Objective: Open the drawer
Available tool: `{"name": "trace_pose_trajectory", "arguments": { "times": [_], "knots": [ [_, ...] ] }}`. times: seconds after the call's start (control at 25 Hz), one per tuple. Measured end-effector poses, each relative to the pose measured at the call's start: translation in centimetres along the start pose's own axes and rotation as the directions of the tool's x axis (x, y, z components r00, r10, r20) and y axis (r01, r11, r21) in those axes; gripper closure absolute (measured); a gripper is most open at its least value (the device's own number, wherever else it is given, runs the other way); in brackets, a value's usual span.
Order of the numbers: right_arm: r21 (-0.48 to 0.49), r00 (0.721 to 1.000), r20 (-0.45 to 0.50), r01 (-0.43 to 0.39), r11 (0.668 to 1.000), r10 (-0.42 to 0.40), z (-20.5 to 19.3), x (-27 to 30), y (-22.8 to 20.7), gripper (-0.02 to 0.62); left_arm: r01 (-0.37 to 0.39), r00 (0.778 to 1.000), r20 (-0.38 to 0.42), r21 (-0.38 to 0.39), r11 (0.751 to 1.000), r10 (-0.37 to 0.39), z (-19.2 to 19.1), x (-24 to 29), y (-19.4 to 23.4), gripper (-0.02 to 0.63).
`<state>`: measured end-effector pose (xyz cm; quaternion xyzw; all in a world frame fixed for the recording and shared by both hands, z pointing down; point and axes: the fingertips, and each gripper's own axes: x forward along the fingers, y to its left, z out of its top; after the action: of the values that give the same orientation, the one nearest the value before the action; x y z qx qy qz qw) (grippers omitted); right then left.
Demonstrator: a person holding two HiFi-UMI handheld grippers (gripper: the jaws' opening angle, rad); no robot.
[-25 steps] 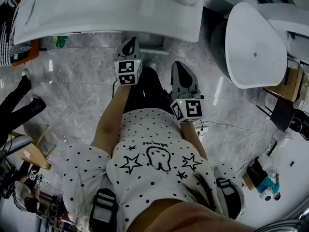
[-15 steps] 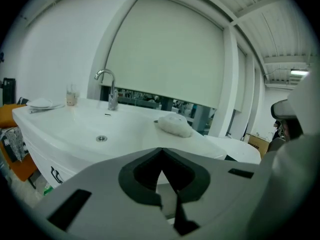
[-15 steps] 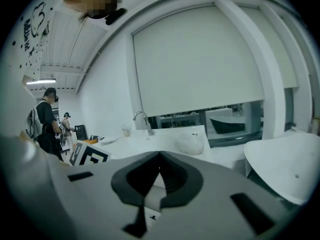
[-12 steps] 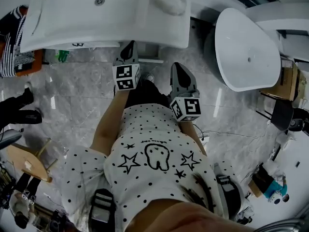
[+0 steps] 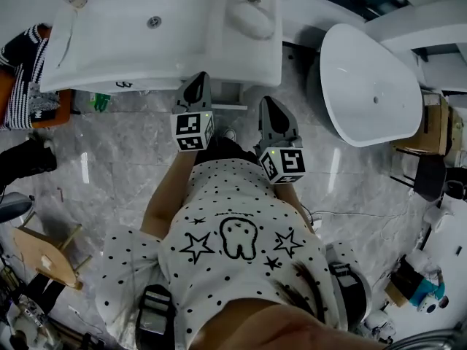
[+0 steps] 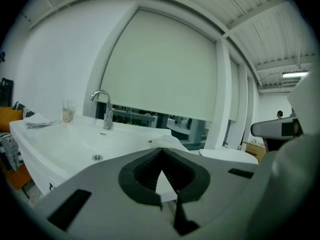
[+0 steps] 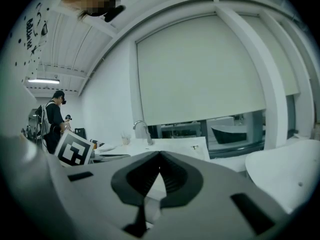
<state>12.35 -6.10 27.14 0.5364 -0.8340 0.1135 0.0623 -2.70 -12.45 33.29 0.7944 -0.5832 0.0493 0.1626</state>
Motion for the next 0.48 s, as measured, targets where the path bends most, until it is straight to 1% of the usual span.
{"name": "trace_pose_trajectory", "arguments": {
  "times": [0.12,0.32,0.48],
  "knots": [
    [-0.004,1.000,0.003,0.000,1.000,0.000,0.2,0.1,0.0,0.581,0.012,1.000,0.021,0.002,1.000,-0.012,1.1,-0.3,-0.5,0.603],
    [-0.004,1.000,0.011,-0.008,1.000,0.008,0.5,0.2,0.2,0.581,0.037,0.998,0.057,0.053,0.998,-0.040,2.9,-1.3,-1.5,0.603],
    [-0.006,1.000,0.014,-0.011,1.000,0.011,0.7,0.2,0.2,0.581,0.047,0.996,0.075,0.056,0.997,-0.051,3.9,-2.1,-2.0,0.603]
  ]
}}
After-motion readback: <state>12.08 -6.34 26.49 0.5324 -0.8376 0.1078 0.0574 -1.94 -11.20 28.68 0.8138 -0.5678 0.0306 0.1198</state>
